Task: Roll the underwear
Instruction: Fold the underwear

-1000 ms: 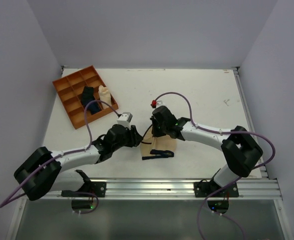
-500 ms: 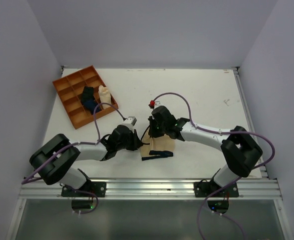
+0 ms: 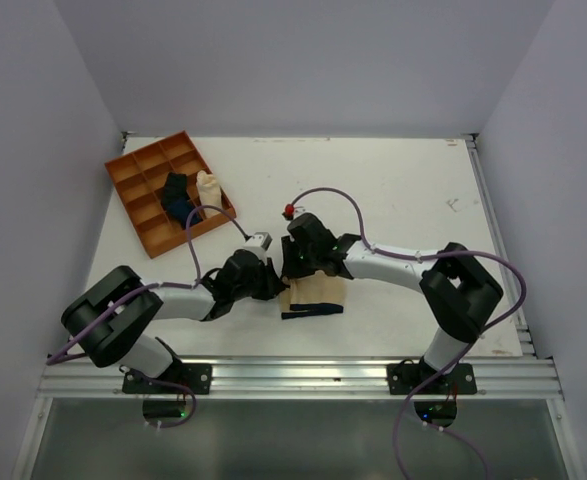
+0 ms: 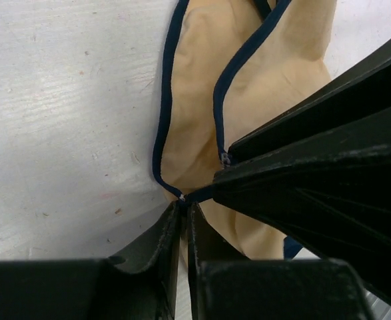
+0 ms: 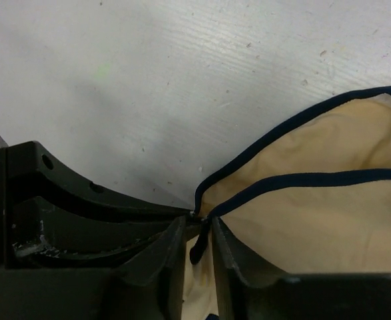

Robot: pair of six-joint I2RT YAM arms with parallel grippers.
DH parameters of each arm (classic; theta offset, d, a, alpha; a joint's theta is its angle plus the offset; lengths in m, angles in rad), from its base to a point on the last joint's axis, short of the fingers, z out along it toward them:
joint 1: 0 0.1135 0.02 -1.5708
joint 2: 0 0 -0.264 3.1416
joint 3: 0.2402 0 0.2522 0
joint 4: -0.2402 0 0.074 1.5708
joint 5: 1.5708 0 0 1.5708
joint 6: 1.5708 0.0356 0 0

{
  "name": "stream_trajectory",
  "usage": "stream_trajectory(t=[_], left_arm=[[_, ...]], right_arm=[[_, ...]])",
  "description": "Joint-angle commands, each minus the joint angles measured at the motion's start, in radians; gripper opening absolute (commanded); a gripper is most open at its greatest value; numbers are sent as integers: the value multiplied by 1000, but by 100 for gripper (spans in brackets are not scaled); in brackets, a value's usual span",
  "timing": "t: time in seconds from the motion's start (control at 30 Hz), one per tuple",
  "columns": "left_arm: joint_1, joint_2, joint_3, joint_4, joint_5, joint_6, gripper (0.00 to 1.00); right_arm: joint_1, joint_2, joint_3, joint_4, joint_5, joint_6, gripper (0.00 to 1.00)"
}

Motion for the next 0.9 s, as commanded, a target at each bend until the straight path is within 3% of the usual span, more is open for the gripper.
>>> stream_trajectory(t=[0.0,0.2,0.37,0.6,0.73,0.87], left_arm=[[9,7,18,40,-31,-5,14],[11,-78,3,-31,-69,-20,34],[9,-224,10,-154,-121,-25,42],[2,-277,4,-35,73,47,42],[-3,-171,17,86,207,48,40],[-11,-59,32,169,247,28,39]], right_arm=[[5,2,68,-5,-33,22,29],[3,-35,119,-88,18,38,37],[2,-103,104,-157,111,42,36],[0,-199,-88,-114,213,88,29],[-6,-222,-142,-112,249,104,26],[-8,-233,-183,-114,288,117,25]])
